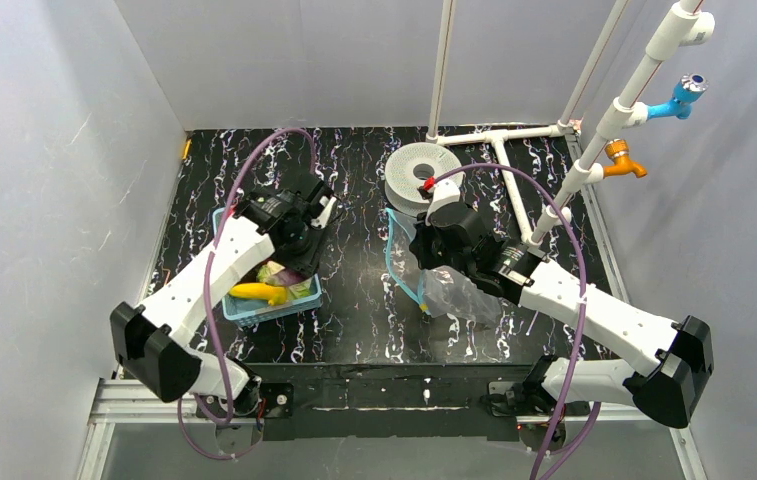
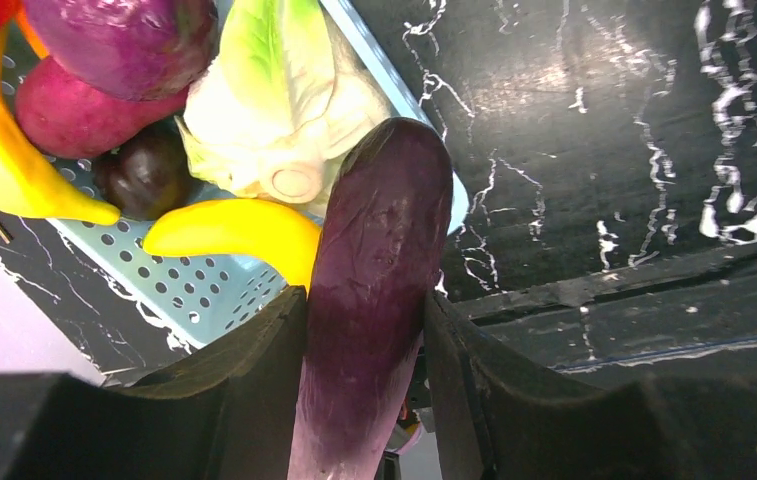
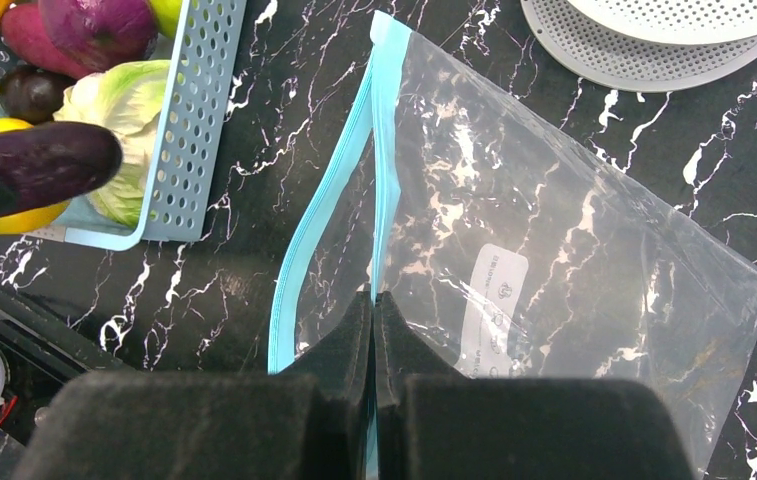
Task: Place the food in the zip-top bag and seal the zipper
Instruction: Pick up the fake vegetable from the bin, then place the fake vegetable in the zipper food storage bag.
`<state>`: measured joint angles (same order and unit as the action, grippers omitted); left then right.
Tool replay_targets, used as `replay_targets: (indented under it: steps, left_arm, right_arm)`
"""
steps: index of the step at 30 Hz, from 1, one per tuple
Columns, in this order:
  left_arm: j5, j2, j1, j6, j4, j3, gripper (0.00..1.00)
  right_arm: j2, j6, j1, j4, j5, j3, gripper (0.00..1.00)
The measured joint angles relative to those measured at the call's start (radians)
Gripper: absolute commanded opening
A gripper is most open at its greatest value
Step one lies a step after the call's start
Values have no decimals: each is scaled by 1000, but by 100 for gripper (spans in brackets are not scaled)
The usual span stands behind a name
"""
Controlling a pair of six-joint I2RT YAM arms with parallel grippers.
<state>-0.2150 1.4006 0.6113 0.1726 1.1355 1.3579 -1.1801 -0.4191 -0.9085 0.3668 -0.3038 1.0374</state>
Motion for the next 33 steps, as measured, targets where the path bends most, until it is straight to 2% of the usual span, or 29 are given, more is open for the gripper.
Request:
replay_targets:
  steps: [6, 9, 11, 14, 17, 23, 33]
  left_arm:
    - [66, -116, 2, 32, 26, 57, 0]
    - [198, -203, 2, 103, -17, 56, 0]
    - [286, -256, 2, 168, -79, 37, 0]
    - [440, -364, 5, 348, -278, -92, 0]
    - [508, -399, 7, 488, -425, -192, 0]
    - [551, -345, 7, 737, -634, -295, 0]
    - [544, -312, 7, 956, -766, -327, 0]
  right_arm:
    - [0, 0, 0, 0, 0, 0, 1]
    - [0, 0, 0, 0, 2, 0, 1]
    - [0, 0, 0, -3, 15, 0, 1]
    - [2, 0, -2, -8, 27, 0, 1]
    - [10, 0, -3, -16, 39, 0, 1]
    - [45, -6, -13, -39, 56, 0, 1]
    - [55, -23, -67, -75, 63, -2, 1]
